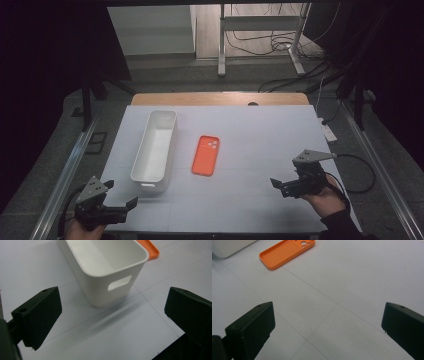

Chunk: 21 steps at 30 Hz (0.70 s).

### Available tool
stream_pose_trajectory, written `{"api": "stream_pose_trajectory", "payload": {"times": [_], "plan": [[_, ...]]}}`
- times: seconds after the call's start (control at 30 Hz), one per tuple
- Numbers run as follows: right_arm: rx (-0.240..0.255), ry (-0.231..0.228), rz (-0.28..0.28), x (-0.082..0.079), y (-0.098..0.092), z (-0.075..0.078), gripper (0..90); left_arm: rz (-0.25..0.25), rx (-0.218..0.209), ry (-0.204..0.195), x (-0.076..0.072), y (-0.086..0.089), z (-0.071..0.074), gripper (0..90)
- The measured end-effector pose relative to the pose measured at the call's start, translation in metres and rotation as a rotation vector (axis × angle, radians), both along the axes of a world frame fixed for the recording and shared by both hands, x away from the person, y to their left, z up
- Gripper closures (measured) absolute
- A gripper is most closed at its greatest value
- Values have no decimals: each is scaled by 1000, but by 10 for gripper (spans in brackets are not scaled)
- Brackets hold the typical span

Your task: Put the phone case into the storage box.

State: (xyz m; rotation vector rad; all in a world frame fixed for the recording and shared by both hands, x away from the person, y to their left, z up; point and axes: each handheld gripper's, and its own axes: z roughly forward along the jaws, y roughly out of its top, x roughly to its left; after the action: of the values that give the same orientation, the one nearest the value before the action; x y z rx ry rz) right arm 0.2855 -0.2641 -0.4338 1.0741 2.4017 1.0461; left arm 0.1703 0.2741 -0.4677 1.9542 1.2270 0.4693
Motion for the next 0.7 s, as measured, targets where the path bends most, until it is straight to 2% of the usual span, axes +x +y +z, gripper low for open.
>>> {"api": "stream_pose_trajectory", "payload": {"times": [0.2,0.5,0.7], "plan": [[-12,6,21,4,9,0,0,0,-5,2,0,1,0,19],[2,17,32,15,20,-1,0,-3,-7,5,1,1,0,19],[-13,15,54,20,29,-1,0,-3,-7,8,1,1,0,19]]}}
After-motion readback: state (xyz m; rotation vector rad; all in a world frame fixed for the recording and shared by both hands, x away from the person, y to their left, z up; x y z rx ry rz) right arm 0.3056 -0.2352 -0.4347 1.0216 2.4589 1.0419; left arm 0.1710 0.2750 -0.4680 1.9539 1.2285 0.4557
